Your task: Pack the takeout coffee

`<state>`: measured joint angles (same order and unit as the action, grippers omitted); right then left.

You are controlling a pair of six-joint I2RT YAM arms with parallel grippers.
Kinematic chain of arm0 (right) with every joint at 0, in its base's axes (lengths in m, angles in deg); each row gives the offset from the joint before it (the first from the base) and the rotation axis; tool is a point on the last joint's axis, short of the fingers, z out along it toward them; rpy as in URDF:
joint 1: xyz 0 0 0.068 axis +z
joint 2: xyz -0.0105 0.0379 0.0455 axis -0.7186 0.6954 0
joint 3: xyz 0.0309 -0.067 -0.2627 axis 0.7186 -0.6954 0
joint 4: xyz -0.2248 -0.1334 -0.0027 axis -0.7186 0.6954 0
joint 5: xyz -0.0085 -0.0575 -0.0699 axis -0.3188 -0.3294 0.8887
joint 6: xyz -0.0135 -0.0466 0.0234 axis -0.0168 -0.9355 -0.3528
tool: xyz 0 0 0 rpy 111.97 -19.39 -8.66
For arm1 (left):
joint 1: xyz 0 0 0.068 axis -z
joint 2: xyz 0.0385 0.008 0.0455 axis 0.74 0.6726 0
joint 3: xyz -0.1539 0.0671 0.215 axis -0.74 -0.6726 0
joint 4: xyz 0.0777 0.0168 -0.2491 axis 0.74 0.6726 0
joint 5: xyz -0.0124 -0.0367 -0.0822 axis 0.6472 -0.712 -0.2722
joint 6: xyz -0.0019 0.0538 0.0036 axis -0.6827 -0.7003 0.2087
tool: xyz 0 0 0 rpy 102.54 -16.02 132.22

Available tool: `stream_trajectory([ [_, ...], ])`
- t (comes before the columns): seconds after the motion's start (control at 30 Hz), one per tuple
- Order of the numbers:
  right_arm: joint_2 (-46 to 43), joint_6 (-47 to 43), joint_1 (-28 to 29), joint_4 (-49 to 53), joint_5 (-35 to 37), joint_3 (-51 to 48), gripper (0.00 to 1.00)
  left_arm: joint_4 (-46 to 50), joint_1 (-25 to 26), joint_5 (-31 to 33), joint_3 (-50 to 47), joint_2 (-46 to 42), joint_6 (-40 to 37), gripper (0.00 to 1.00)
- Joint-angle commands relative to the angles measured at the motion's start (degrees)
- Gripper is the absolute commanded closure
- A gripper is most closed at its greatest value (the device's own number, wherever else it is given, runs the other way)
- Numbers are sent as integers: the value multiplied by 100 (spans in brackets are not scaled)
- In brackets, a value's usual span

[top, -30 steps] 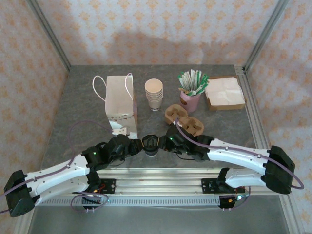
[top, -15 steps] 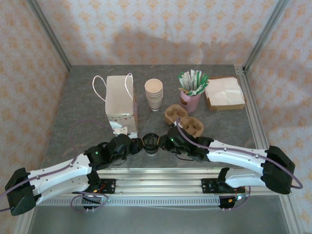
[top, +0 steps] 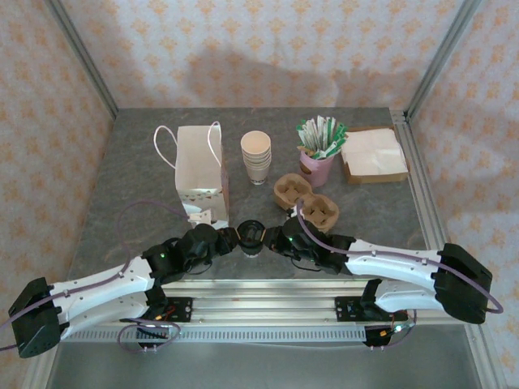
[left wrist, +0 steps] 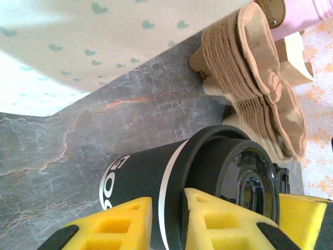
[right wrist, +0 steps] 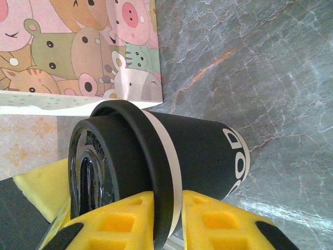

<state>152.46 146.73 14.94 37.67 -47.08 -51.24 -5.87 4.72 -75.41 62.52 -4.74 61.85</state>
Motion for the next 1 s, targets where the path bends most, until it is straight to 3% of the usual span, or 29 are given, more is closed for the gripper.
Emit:
stream_trajectory([
  [0.0,520,-22,176,1310,-197,-402,80,862,42,-420,-359,416,-145,78],
  [0.33,-9,-585,188,2667,903,949,71,1279,46,-410,239,214,-339,75],
  [0.53,-192,-870,88,2848,863,1291,62,1439,51,-406,591,240,-447,73],
  [0.97,-235,-831,-24,2847,824,1339,63,1455,46,-450,1253,503,-658,69],
])
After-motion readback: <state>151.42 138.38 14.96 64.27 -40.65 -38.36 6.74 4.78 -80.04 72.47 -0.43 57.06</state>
